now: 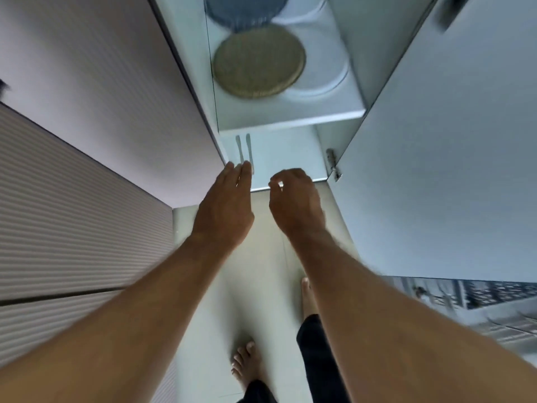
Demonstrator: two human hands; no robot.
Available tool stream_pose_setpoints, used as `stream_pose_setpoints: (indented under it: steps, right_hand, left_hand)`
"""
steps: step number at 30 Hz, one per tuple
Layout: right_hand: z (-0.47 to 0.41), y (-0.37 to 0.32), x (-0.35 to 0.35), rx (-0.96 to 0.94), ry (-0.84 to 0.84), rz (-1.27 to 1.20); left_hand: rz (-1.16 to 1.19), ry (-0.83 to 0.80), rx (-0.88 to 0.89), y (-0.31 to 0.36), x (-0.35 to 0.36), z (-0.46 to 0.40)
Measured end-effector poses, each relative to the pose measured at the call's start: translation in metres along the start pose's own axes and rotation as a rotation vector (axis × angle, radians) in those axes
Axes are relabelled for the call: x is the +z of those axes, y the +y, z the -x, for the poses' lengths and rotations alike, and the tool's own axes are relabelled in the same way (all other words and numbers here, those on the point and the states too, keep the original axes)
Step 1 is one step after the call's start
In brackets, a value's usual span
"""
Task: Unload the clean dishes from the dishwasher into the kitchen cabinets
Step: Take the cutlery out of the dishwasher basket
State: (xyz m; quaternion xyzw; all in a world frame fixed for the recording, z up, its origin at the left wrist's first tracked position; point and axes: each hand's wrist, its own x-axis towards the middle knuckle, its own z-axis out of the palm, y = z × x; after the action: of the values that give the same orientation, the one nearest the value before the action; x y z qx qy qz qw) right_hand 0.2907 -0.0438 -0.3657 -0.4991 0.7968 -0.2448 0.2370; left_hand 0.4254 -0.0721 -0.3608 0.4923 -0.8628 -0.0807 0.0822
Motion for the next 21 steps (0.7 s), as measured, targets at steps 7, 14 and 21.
stream_pose_setpoints:
  steps: [7, 14, 21]
  right_hand:
    - [0.067, -0.076, -0.148, 0.044, 0.060, -0.059]
    - [0.127, -0.122, -0.245, 0.105, 0.089, -0.050]
    - [0.188, -0.124, -0.304, 0.168, 0.067, -0.010]
  left_hand:
    - [-0.019, -0.014, 0.018, 0.053, -0.175, 0.022]
    - [0.156, -0.031, -0.086, 0.114, -0.287, 0.058]
    - [0.148, -0.079, 0.051, 0.141, -0.324, 0.102]
